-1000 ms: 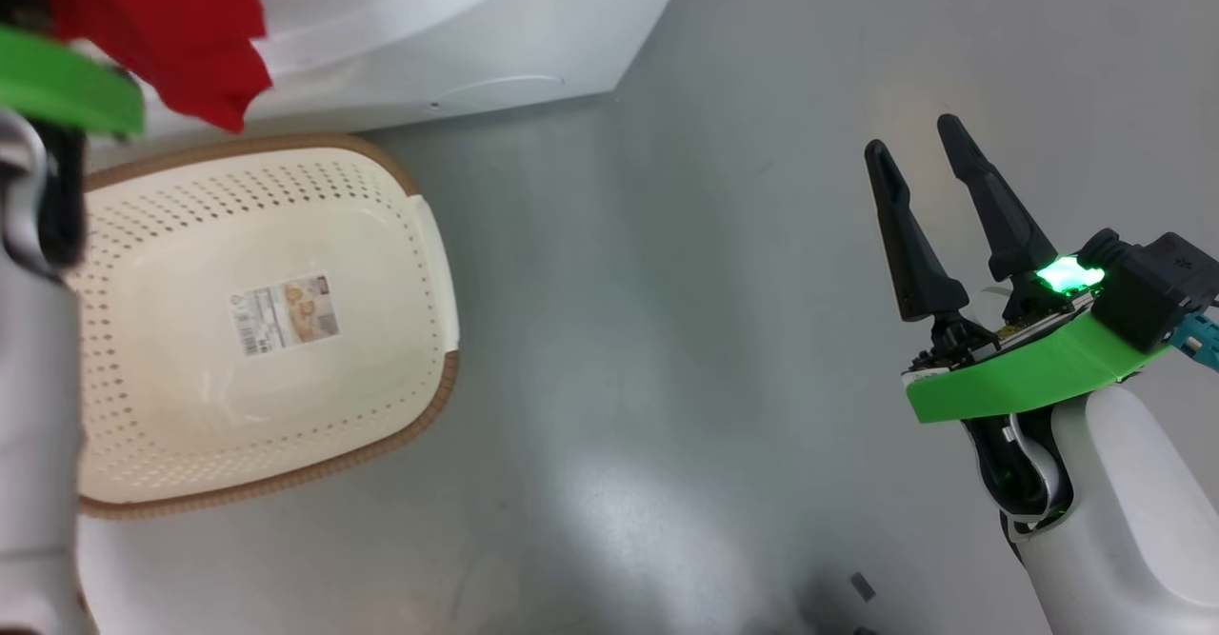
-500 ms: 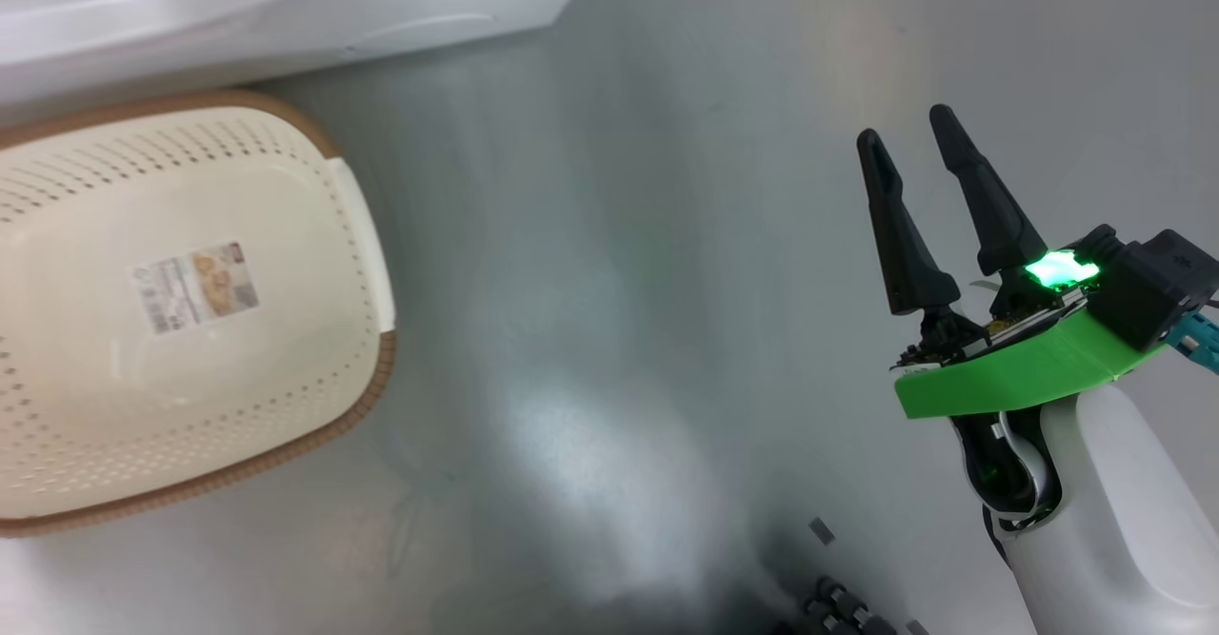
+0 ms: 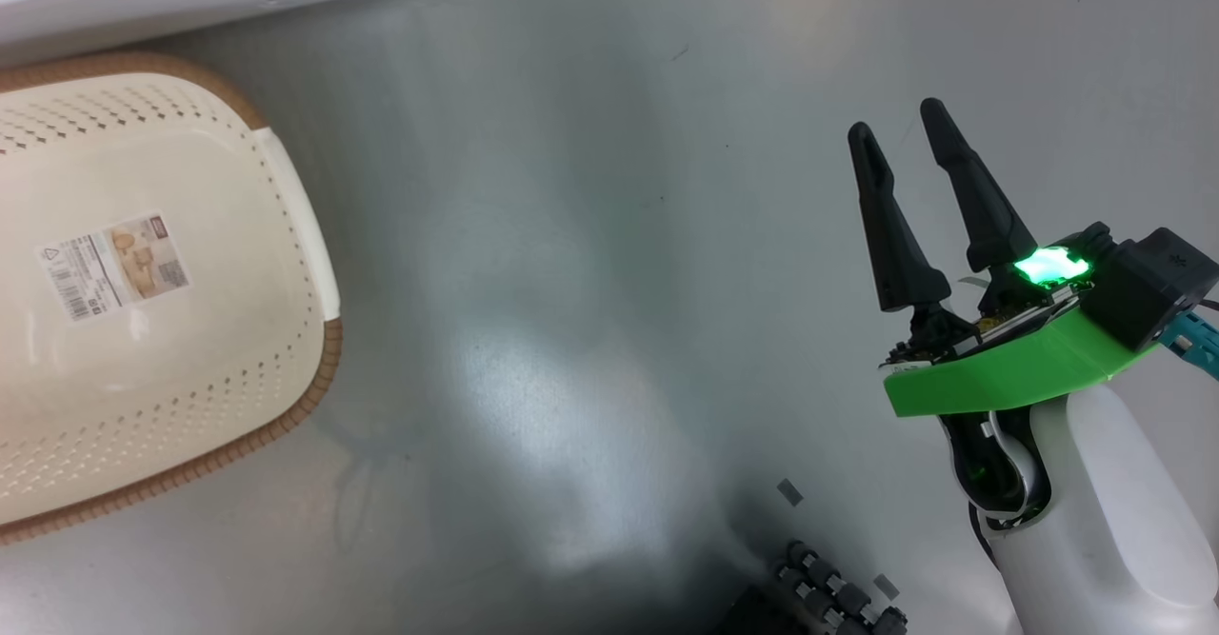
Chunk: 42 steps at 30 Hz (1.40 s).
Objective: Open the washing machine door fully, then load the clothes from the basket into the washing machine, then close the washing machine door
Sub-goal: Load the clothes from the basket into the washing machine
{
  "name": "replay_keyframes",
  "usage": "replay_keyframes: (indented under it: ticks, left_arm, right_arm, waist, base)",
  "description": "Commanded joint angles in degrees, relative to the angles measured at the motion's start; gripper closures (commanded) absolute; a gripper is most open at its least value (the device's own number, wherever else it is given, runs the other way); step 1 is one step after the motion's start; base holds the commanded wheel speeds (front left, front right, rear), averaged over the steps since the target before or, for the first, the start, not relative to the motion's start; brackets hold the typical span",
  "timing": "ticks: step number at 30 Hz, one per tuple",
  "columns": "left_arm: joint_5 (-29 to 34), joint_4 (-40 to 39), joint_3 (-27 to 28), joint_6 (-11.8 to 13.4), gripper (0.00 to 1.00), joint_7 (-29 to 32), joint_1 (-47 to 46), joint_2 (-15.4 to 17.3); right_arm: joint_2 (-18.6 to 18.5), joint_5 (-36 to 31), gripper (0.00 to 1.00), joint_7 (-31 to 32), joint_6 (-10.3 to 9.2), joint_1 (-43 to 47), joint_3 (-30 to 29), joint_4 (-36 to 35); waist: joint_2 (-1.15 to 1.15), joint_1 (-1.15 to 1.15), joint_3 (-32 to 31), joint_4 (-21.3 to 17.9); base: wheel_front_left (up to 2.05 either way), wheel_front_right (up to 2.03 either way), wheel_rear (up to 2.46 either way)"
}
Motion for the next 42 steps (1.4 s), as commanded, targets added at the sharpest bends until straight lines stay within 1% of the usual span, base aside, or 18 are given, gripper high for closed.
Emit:
replay_keyframes:
  ticks: [1,4,5,6,7,8,12,18,29,42]
  left_arm:
    - [0.72,-0.64,-0.15,0.54,1.00,-0.50,-1.36,1.82]
    - [0.59,0.57,-0.23,0.95,1.00,-0.60,-0.91,1.30]
    - [0.54,1.21,-0.28,1.08,0.72,-0.61,-0.67,1.19]
    - [0.51,1.71,-0.32,1.18,0.48,-0.63,-0.49,1.12]
    - [0.39,2.22,-0.28,1.28,0.02,-0.64,-0.31,1.04]
    - [0.18,2.86,-0.21,1.29,0.00,-0.65,-0.17,0.93]
    - [-0.27,4.97,-0.39,0.94,0.00,-0.67,0.31,0.62]
    - [-1.04,4.47,-0.16,0.38,0.00,-0.69,2.80,0.17]
    - [-1.60,-1.87,0.88,0.23,0.00,-0.69,11.76,-1.39]
    - [-1.34,-9.56,1.75,-0.42,0.00,-0.70,21.37,-2.10]
  right_arm:
    - [-0.25,0.12,0.00,-0.27,0.09,1.10,0.80,-1.31]
    - [-0.20,-0.02,0.00,-0.27,0.09,1.03,0.82,-1.24]
    - [-0.17,-0.05,0.00,-0.27,0.09,0.99,0.87,-1.17]
    - [-0.12,-0.10,0.00,-0.27,0.09,0.96,0.95,-1.11]
    - [-0.09,-0.13,0.00,-0.27,0.09,0.93,1.02,-1.05]
    - [-0.08,-0.15,0.00,-0.27,0.09,0.90,1.08,-0.98]
    - [-0.23,-0.18,0.00,-0.27,0.09,0.67,1.20,-0.92]
    - [-0.61,-0.21,0.00,-0.27,0.09,0.48,1.29,-0.80]
    - [-1.63,-0.16,0.00,-0.27,0.09,0.65,1.29,-0.41]
    - [-2.65,-0.02,0.00,-0.27,0.09,1.49,1.23,0.19]
  waist:
    - [0.00,0.00,0.15,-0.05]
    - [0.00,0.00,0.06,0.03]
    - [0.00,0.00,-0.05,0.08]
    - [0.00,0.00,-0.17,0.13]
    - [0.00,0.00,-0.31,0.18]
    - [0.00,0.00,-0.47,0.26]
    - [0.00,0.00,-1.26,0.67]
    - [0.00,0.00,-2.51,1.85]
    - [0.00,0.00,-5.82,4.17]
    - [0.00,0.00,-9.28,6.28]
  base:
    - [0.00,0.00,0.00]
    - [0.00,0.00,0.00]
    - [0.00,0.00,0.00]
    - [0.00,0.00,0.00]
    - [0.00,0.00,0.00]
    - [0.00,0.00,0.00]
    - [0.00,0.00,0.00]
    - [0.00,0.00,0.00]
    - [0.00,0.00,0.00]
    - [0.00,0.00,0.00]
